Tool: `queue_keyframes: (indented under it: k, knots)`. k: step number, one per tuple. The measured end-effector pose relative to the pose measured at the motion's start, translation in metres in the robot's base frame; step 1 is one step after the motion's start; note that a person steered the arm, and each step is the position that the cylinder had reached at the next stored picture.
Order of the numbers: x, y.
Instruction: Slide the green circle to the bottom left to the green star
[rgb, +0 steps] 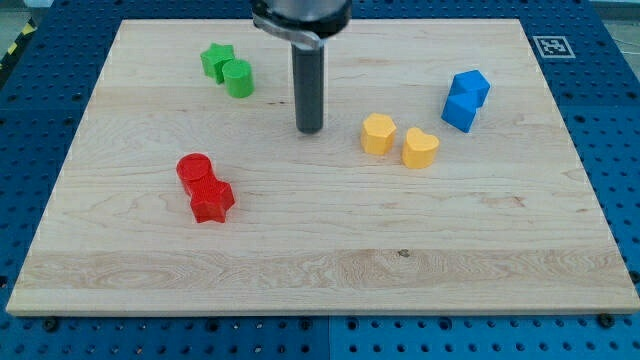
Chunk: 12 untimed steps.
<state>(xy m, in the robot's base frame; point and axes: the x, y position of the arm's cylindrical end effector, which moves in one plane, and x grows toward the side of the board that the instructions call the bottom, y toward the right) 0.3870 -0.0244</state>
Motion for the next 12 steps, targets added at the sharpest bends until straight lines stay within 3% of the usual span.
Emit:
queue_keyframes:
  k: [1, 4, 7, 12]
  knots:
    - [-0.040, -0.021]
    - [-0.065, -0.044]
    - [-0.045, -0.107]
    - [-0.056, -0.108]
